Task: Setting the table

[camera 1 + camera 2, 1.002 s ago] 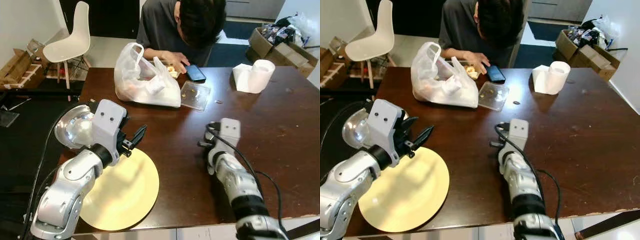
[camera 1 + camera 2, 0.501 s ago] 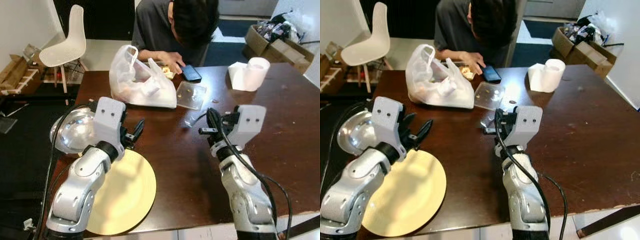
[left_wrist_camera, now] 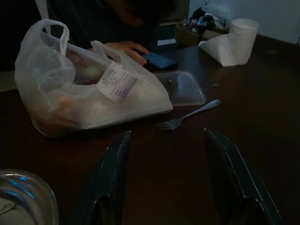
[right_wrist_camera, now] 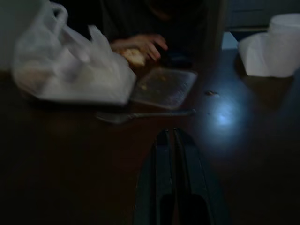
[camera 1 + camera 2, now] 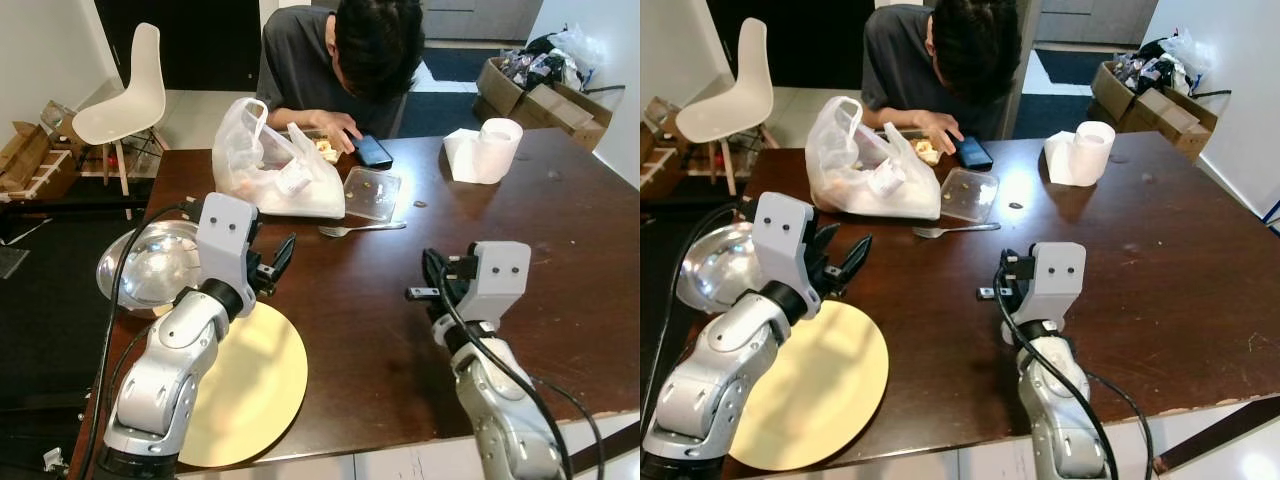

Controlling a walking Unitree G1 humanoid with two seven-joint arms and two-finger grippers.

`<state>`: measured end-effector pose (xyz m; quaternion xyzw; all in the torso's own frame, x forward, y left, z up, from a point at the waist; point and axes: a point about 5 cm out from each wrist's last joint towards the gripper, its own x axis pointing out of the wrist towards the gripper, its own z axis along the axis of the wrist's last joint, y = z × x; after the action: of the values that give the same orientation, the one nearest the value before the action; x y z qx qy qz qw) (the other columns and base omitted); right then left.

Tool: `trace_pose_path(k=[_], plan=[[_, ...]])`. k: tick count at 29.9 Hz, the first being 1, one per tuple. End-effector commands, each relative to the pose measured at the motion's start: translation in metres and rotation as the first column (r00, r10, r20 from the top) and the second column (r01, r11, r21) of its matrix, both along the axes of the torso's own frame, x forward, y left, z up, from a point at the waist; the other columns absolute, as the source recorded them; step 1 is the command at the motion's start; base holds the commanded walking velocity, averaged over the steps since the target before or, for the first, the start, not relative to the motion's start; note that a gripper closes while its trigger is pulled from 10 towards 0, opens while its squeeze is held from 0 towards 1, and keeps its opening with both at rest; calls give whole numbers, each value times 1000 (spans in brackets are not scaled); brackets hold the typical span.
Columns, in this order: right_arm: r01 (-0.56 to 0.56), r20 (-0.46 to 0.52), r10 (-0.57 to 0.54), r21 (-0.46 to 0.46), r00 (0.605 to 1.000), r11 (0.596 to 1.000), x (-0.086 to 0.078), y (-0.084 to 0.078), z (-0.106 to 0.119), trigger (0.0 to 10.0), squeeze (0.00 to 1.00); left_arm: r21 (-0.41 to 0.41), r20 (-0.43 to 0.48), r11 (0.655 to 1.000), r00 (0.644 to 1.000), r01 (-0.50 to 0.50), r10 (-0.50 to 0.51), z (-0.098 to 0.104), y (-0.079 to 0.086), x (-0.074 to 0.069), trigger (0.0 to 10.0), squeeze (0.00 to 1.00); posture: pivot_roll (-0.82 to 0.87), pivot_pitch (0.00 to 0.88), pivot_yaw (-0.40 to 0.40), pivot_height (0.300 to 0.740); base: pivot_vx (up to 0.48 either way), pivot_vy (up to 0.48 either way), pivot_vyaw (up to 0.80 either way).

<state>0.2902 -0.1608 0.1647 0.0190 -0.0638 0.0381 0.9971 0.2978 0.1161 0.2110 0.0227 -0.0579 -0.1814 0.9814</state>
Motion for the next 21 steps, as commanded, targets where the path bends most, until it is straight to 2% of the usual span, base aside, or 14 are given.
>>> trace_pose_path(k=[1, 4, 5, 8, 10, 11, 12, 13, 14, 15, 16, 17, 19, 21], plan=[[-26, -43, 25, -31, 999, 999, 0, 2, -8, 10000, 0, 11, -4, 1000, 1000, -15, 15, -3, 3, 0, 10000, 0, -60, 0, 70, 740, 0, 0, 0], [-79, -52, 77, -55, 996, 995, 1, 9, -9, 10000, 0, 19, 1, 999, 1000, -27, 26, -2, 5, 1, 10000, 0, -53, 0, 66, 740, 0, 0, 0], [-168, -77, 163, -73, 984, 983, 0, 21, -12, 10000, 0, 52, 8, 998, 999, -48, 47, -3, 11, 3, 10000, 0, -52, 0, 67, 740, 0, 0, 0], [-213, -93, 206, -76, 974, 974, -1, 26, -14, 10000, 0, 64, 7, 996, 998, -56, 55, -4, 13, 3, 10000, 0, -51, 0, 68, 740, 0, 0, 0], [-359, -146, 342, -109, 928, 927, -9, 43, -23, 10000, 0, 103, -7, 992, 997, -76, 77, -8, 21, 4, 10000, 0, -50, 0, 68, 740, 0, 0, 0], [-359, -146, 342, -109, 928, 927, -9, 43, -23, 10000, 0, 103, -7, 992, 997, -76, 77, -8, 21, 4, 10000, 0, -50, 0, 68, 740, 0, 0, 0], [-425, -171, 403, -123, 899, 897, -14, 51, -27, 10000, 0, 126, -20, 988, 996, -88, 91, -12, 27, 5, 10000, 0, -51, 0, 75, 740, 0, 0, 0], [-479, -190, 453, -132, 871, 868, -19, 58, -31, 10000, 0, 188, -39, 976, 992, -109, 119, -18, 36, 6, 10000, 0, -51, 0, 75, 740, 0, 0, 0], [-479, -190, 453, -132, 871, 868, -19, 58, -31, 10000, 0, 188, -39, 976, 992, -109, 119, -18, 36, 6, 10000, 0, -51, 0, 75, 740, 0, 0, 0], [-512, -200, 484, -122, 852, 850, -22, 64, -33, 10000, 0, 240, -70, 962, 986, -130, 151, -26, 47, 8, 10000, 0, -42, 0, 77, 740, 0, 0, 0], [-512, -200, 484, -122, 852, 850, -22, 64, -33, 10000, 0, 240, -70, 962, 986, -130, 151, -26, 47, 8, 10000, 0, -42, 0, 77, 740, 0, 0, 0], [-518, -201, 492, -105, 847, 849, -22, 67, -35, 10000, 0, 278, -92, 948, 978, -154, 186, -31, 58, 10, 10000, 0, -39, 0, 78, 740, 0, 0, 0], [-498, -188, 479, -67, 858, 865, -13, 71, -35, 10000, 0, 316, -112, 927, 963, -199, 245, -36, 75, 13, 10000, 0, -32, 0, 80, 740, 0, 0, 0], [-494, -166, 486, -8, 858, 869, 0, 74, -28, 10000, 0, 327, -103, 918, 956, -227, 273, -33, 84, 13, 10000, 0, -9, 0, 78, 740, 0, 0, 0]])
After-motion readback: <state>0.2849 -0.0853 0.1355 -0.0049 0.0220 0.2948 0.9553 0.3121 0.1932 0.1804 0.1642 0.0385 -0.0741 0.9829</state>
